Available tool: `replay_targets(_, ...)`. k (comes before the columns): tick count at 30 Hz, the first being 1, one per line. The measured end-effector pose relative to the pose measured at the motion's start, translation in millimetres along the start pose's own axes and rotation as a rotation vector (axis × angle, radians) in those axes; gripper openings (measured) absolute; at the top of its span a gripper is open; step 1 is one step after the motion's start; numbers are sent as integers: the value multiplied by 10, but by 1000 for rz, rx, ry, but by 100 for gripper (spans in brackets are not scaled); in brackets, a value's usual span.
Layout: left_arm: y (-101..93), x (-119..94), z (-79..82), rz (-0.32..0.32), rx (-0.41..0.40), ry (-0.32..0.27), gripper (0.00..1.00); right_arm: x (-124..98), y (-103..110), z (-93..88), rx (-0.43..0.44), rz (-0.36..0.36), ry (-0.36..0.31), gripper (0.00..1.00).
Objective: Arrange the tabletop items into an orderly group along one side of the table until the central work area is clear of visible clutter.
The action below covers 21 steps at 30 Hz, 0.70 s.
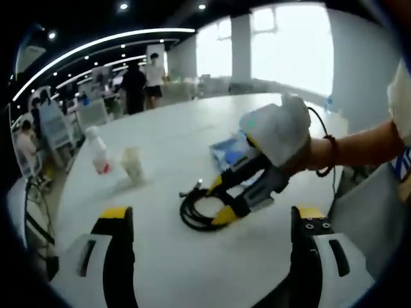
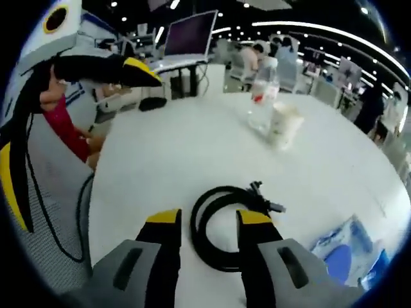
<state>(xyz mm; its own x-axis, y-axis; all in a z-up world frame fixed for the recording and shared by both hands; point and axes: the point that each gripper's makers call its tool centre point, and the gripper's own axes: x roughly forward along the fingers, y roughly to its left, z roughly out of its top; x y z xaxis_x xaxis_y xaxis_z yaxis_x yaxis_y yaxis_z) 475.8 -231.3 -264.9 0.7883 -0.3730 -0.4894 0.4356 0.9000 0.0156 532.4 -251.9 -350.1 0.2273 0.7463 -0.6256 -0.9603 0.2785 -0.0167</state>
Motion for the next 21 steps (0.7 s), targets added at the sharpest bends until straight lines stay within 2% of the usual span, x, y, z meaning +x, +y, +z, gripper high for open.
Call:
replay_targets(2, 6, -18, 53, -1, -14, -29, 100, -63, -41, 43, 60, -15, -26, 48)
replay_targets(4, -4, -30, 154, -6, -31, -88, 100, -116, -117, 71, 108, -49, -40, 55)
replay_targets(7, 18, -30, 131, -3, -41, -77, 100, -196, -220, 142, 215, -93, -84, 65)
replay_targets(12, 24, -29, 92, 6, -24, -55, 100, -351, -346, 104, 338, -160, -84, 92)
replay_targets(14, 21, -30, 87, 4, -19, -51, 100, -420, -374, 76, 364, -176, -86, 99)
replay_targets(20, 16, -37, 95, 12, 16, -51, 100, -641, -459, -88, 455, -244, -74, 99)
replay_targets(21, 19, -38, 91, 14, 20, -49, 100, -712, -508, -144, 488, -274, -79, 99)
